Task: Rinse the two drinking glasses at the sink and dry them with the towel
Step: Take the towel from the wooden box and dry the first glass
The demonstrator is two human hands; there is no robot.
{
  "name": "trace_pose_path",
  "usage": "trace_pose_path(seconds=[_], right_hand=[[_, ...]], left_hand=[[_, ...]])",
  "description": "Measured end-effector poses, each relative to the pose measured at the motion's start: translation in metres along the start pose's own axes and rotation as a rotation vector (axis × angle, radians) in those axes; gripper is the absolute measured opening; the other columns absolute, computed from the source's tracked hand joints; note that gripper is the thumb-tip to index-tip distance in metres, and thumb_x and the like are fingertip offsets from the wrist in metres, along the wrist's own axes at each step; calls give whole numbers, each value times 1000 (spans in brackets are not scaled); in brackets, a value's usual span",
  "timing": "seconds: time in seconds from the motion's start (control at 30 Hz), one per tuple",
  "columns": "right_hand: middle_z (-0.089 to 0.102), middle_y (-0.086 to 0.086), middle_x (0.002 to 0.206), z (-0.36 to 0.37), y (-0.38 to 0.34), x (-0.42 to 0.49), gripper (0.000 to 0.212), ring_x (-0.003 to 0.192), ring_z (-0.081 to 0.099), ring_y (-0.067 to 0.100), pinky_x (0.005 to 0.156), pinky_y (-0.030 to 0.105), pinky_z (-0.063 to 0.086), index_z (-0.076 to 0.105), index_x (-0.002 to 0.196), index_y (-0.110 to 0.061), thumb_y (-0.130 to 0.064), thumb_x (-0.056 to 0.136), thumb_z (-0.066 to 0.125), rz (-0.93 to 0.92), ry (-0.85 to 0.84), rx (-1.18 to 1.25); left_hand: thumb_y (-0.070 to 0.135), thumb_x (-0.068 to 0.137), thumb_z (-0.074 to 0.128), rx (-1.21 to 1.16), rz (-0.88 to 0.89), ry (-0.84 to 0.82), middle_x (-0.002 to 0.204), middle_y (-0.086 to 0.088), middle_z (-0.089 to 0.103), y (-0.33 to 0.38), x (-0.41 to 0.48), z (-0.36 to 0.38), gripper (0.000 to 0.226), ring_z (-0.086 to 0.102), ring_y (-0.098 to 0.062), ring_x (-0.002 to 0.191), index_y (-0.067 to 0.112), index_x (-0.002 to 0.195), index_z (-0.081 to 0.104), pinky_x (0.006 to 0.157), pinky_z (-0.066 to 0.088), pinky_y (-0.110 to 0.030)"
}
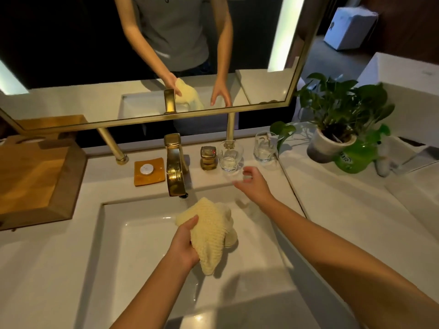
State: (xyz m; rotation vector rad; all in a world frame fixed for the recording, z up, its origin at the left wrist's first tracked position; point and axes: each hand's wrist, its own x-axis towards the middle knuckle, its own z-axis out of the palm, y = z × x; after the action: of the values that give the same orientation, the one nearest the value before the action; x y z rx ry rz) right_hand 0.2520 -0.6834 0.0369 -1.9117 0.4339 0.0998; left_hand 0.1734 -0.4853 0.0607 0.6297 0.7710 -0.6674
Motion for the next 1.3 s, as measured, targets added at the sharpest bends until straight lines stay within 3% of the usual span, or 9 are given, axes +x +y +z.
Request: trace_pose_path(seconds=[0.1, 0.23, 0.4, 0.53, 0.73, 0.97, 1.07, 1.17, 1.3], right_hand=[[48, 9, 141, 10, -6, 38, 75, 124, 50, 26, 96, 32, 43, 37, 140, -11, -21, 78, 79, -12, 10, -30], [42, 9, 144, 22, -10, 74, 94, 134, 35, 29, 105, 40, 36, 27, 145, -21, -27, 71, 84, -74, 70, -128], [43, 7, 131, 24, -6, 81, 82, 118, 47, 24, 95, 32, 44, 35, 135, -31, -28, 69, 84, -101, 76, -11], [50, 2, 129, 17, -3, 63, 80, 115, 53, 16, 87, 21, 48, 38, 134, -26, -23, 69, 86, -130, 29, 139], [59, 12, 118, -10, -4, 16, 42, 96, 65, 23, 73, 34, 59, 50, 124, -19, -19, 87, 69, 117, -225, 412], [61, 3, 116, -32, -15, -36, 46, 97, 65, 20, 72, 30, 57, 57, 123, -29, -26, 81, 74, 58, -470, 147], [54, -5, 121, -36, -31, -47, 67, 111, 56, 17, 86, 28, 53, 53, 132, -30, -30, 73, 83, -245, -515, -314], [43, -8, 121, -30, -49, -59, 82, 100, 44, 9, 80, 26, 47, 42, 139, -39, -49, 68, 81, -576, -506, -1051], [43, -3, 119, -18, -59, -68, 83, 95, 39, 11, 77, 30, 49, 39, 141, -40, -46, 70, 81, -706, -494, -1268]], left_hand=[[22, 95, 49, -7, -10, 65, 123, -26, 56, 4, 8, -4, 43, 55, -42, 102, 4, 133, 43, 85, 47, -55], [25, 94, 49, -7, 7, 95, 109, -23, 61, 27, 19, -12, 37, 58, -40, 97, 4, 124, 50, 56, 55, -54], [23, 93, 48, -41, -2, 77, 93, -24, 71, 43, 28, -22, 31, 71, -40, 74, 2, 116, 55, 57, 55, -55], [20, 91, 50, -64, -23, 76, 99, -24, 69, 40, 27, -28, 28, 71, -40, 71, 2, 111, 58, 59, 54, -56], [23, 93, 47, -49, -32, 48, 104, -23, 65, 33, 6, -34, 28, 71, -40, 68, 1, 108, 57, 53, 55, -54], [23, 92, 50, 32, -8, 43, 114, -22, 61, 25, -22, -43, 40, 63, -38, 92, 5, 127, 50, 61, 56, -51], [24, 90, 52, 78, 23, 54, 117, -23, 61, 24, -35, -48, 46, 61, -38, 96, 6, 133, 47, 69, 57, -47], [23, 92, 50, 104, 61, 44, 100, -22, 67, 24, -49, -49, 42, 62, -36, 89, 4, 130, 49, 62, 58, -43], [21, 94, 49, 165, 116, 57, 99, -22, 63, 24, -64, -46, 39, 61, -36, 86, 3, 129, 47, 68, 49, -44]])
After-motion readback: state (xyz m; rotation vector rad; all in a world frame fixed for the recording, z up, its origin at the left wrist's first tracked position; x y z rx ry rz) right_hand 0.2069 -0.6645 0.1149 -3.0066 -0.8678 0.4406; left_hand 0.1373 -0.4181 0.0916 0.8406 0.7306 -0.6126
